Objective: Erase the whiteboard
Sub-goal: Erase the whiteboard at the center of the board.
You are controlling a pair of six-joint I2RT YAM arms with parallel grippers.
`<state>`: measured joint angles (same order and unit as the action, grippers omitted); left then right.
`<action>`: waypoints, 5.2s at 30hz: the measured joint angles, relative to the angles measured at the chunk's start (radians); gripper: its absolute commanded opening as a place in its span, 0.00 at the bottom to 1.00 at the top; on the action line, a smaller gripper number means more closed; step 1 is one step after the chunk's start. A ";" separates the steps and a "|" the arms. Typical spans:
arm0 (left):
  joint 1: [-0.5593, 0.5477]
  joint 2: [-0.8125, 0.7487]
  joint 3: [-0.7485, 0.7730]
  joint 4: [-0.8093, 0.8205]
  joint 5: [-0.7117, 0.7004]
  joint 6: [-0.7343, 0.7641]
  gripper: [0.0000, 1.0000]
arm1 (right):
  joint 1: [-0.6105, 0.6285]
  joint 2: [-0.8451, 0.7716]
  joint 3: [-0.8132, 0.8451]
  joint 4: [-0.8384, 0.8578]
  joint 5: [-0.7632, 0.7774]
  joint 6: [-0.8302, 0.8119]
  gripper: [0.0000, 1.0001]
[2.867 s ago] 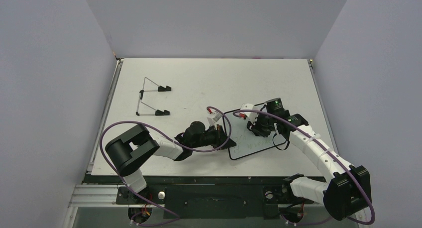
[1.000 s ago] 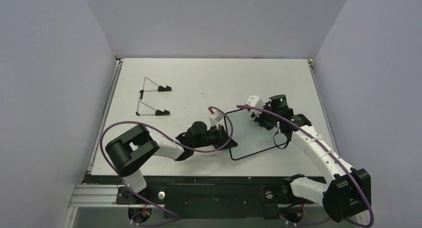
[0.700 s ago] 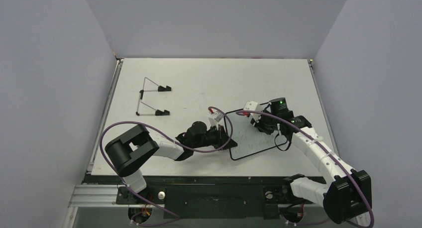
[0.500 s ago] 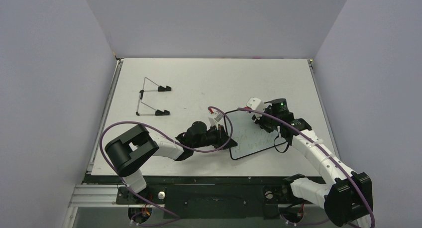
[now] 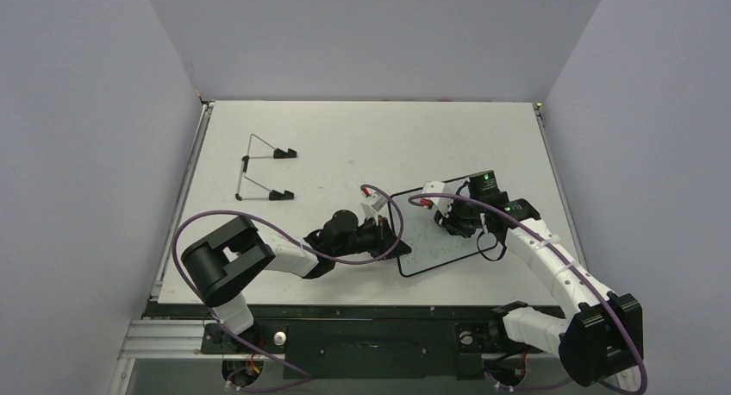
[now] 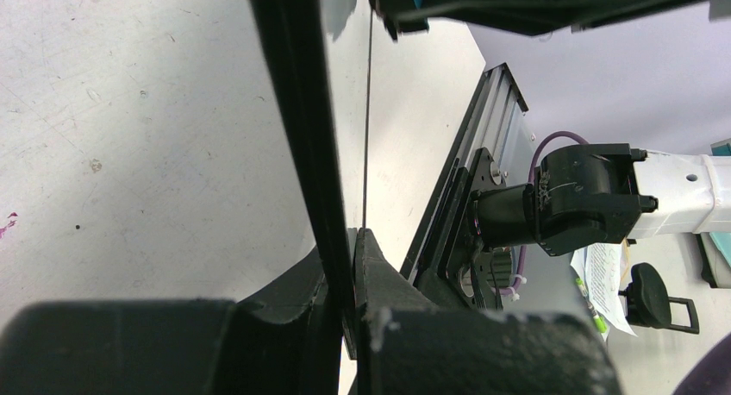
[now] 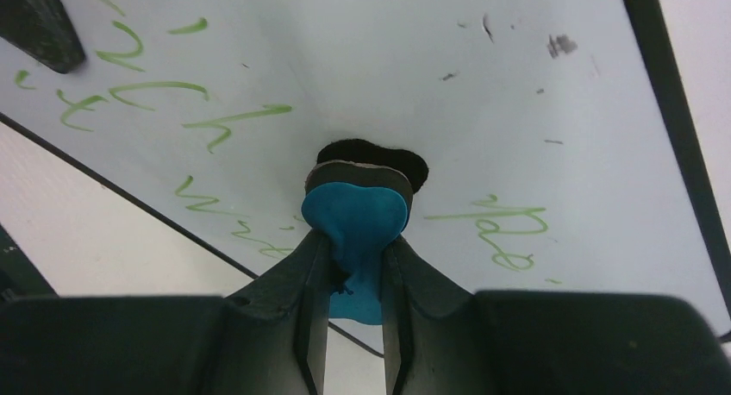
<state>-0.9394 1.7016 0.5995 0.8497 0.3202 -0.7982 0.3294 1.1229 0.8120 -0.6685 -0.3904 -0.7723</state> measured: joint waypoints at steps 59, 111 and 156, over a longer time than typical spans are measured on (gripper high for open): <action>0.000 -0.009 0.000 -0.010 -0.006 0.018 0.00 | 0.005 0.008 0.004 0.003 0.124 0.011 0.00; -0.002 -0.009 0.000 -0.010 -0.009 0.024 0.00 | -0.016 0.020 0.016 0.077 0.270 0.108 0.00; 0.001 -0.018 0.000 -0.025 -0.040 0.017 0.00 | -0.035 0.082 0.054 0.095 0.148 0.283 0.00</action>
<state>-0.9386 1.6833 0.5999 0.8249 0.2798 -0.7811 0.2943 1.2053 0.8658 -0.5739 -0.2428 -0.4896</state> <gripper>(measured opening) 0.034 0.183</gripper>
